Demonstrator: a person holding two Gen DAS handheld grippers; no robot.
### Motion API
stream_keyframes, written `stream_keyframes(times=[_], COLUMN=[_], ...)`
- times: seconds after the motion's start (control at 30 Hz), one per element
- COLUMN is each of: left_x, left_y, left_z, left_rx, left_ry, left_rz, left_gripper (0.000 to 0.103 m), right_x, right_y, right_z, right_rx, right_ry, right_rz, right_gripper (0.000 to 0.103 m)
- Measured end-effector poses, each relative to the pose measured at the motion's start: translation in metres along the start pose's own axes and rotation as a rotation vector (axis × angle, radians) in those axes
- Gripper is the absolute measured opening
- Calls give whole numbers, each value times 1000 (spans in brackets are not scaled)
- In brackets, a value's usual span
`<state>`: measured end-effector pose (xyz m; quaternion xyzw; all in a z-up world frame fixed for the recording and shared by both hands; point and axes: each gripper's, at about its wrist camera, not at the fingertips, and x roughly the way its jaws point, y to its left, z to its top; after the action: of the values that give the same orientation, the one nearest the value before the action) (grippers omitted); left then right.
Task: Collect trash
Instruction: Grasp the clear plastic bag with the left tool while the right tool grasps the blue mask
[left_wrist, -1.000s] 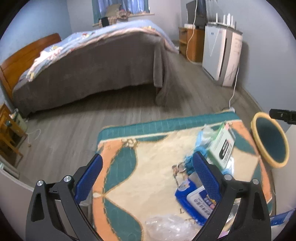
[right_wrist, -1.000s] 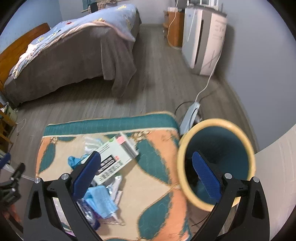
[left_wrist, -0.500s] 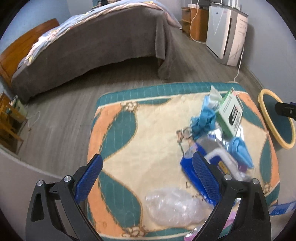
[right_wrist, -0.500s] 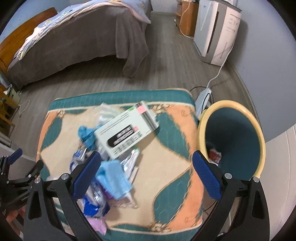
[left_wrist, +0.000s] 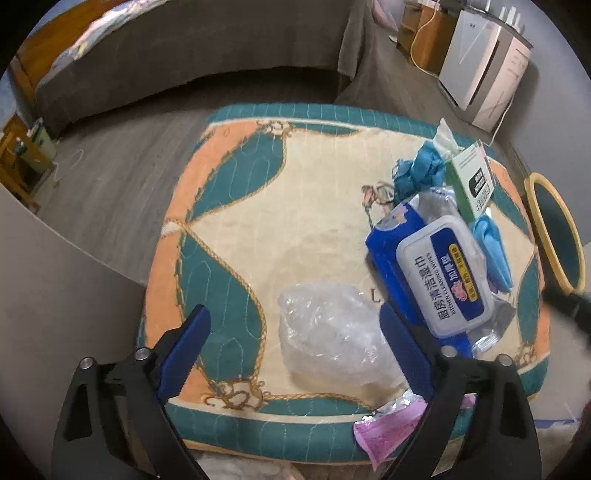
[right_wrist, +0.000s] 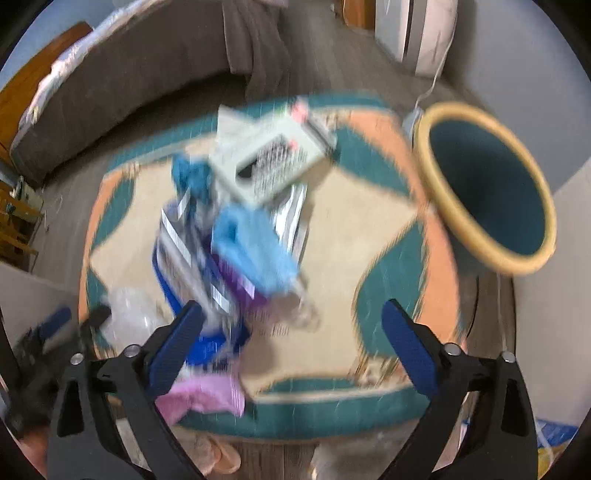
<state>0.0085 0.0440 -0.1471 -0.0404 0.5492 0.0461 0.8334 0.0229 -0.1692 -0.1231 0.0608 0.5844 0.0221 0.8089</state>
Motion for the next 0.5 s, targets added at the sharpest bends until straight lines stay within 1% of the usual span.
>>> stream_keyframes(times=[0.03, 0.1, 0.13, 0.2, 0.27, 0.33, 0.37, 0.43, 0.5], left_x=[5, 10, 12, 15, 20, 25, 28, 32, 33], left_y=[0, 2, 2, 1, -2, -4, -6, -8, -10], left_z=[0, -2, -3, -4, -4, -5, -5, -4, -3], left_rx=[4, 10, 11, 19, 42, 50, 54, 67, 88], left_ry=[23, 44, 56, 72, 89, 102, 113, 117, 120], left_rz=[1, 14, 14, 2, 2, -2, -14, -26, -31], left_gripper=[83, 80, 79, 75, 72, 65, 60, 50, 33], right_x=[5, 9, 8, 5, 10, 17, 21, 27, 32], right_y=[2, 1, 1, -1, 0, 3, 5, 8, 10], right_z=[-6, -8, -6, -1, 4, 6, 7, 10, 13], right_rx=[-2, -8, -17, -32, -54, -74, -87, -105, -113], right_ry=[22, 27, 12, -22, -24, -13, -7, -4, -4], right_rz=[3, 2, -6, -21, -10, -1, -6, -3, 0], right_gripper=[88, 84, 81, 79, 73, 65, 63, 56, 52])
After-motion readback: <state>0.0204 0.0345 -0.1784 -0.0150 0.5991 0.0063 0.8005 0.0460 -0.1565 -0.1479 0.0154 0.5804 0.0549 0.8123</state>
